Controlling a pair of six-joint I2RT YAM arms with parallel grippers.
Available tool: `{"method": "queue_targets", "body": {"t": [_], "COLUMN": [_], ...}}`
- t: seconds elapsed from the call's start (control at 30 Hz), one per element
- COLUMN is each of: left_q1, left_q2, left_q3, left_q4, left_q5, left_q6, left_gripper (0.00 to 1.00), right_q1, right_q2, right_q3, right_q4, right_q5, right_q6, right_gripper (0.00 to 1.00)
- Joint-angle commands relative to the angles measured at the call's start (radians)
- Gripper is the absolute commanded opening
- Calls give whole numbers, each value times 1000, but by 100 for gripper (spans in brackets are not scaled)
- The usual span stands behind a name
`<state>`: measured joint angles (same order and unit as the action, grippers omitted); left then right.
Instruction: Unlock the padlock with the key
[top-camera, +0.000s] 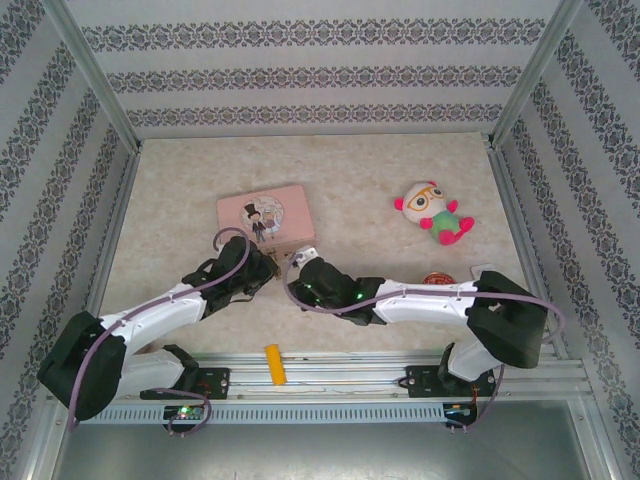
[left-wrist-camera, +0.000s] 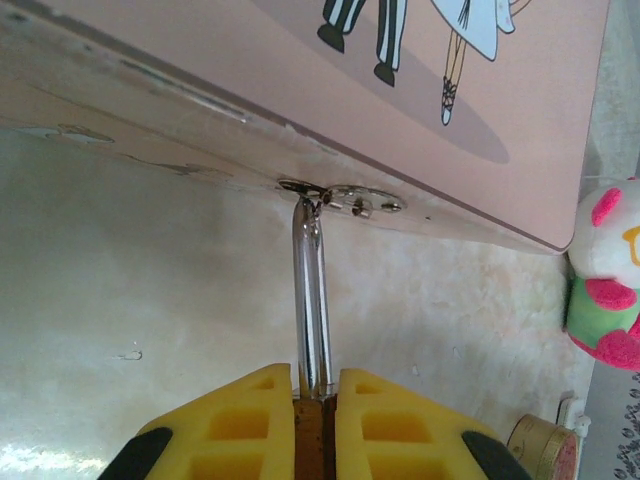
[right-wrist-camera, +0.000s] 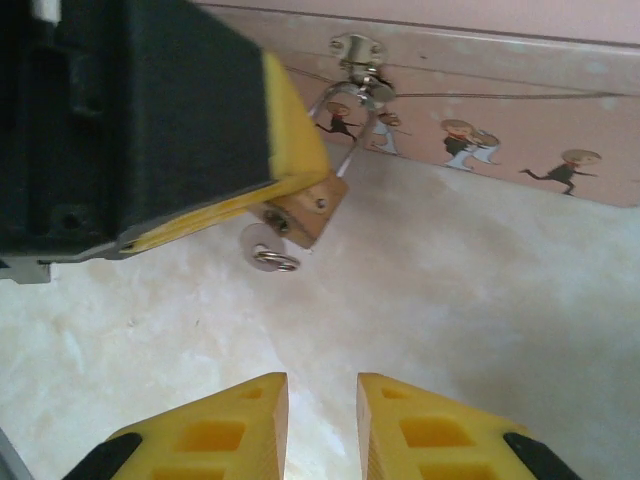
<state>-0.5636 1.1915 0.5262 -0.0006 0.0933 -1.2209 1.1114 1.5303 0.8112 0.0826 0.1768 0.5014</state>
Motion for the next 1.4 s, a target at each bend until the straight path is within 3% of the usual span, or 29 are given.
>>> {"method": "queue_targets", "body": {"t": [0.0,0.47,1.37], "left_q1": [-9,5,12], "left_q2": [16,59,63], "left_q3": [59,72,64], "left_q4": [-12,11,46], "left_q5": [-22,28,73], "left_q6": [-29,-55,-53], "left_gripper": [0,0,0], "right_q1": [28,18,-55], "right_q2": [32,121,208], "right_q3": [43,133,143], "right_q4": [-16,3,113], "right_q5": [96,20,-22], "right_q6": [-82,-134,-81], "right_gripper": [25,27,20]}}
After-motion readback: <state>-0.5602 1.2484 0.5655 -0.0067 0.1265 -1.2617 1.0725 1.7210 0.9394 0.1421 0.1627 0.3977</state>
